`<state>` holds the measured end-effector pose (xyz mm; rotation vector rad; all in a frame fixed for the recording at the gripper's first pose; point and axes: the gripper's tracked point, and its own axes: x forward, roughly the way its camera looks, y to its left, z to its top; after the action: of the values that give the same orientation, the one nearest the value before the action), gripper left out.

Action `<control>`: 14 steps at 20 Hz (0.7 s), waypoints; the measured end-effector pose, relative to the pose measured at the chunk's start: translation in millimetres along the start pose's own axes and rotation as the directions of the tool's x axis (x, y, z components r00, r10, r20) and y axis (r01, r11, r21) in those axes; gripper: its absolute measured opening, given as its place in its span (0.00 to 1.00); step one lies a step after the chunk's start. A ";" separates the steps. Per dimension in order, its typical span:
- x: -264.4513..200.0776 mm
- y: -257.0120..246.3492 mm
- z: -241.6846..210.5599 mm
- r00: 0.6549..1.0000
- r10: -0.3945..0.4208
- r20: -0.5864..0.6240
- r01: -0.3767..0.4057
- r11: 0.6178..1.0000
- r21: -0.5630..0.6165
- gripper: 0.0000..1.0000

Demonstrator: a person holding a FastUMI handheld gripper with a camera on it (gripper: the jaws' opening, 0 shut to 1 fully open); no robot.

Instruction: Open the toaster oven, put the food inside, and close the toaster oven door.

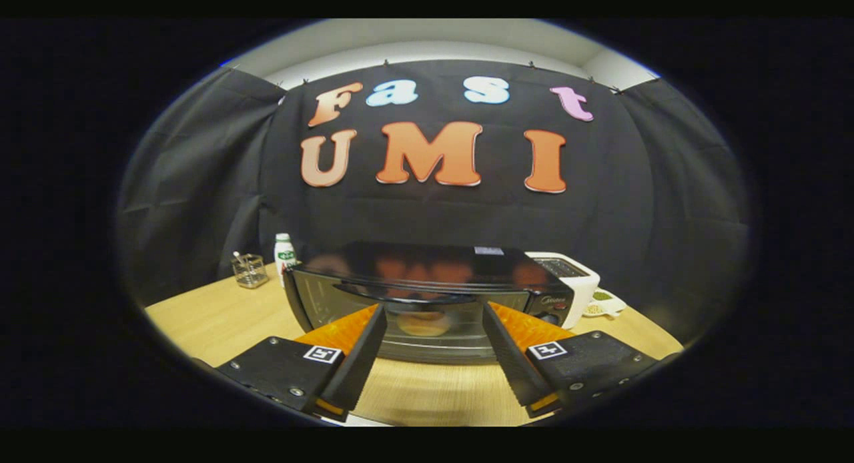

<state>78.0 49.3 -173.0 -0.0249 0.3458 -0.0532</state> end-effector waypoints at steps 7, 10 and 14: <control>-88.8 -13.5 97.4 0.970 0.038 0.240 -0.041 0.999 0.008 0.86; -114.2 -21.6 116.8 0.964 0.040 0.264 -0.035 0.999 -0.022 0.87; -148.0 -22.5 149.9 0.942 0.051 0.333 -0.046 0.999 -0.022 0.89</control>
<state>-11.2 37.5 18.7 -0.0383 0.0069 0.0030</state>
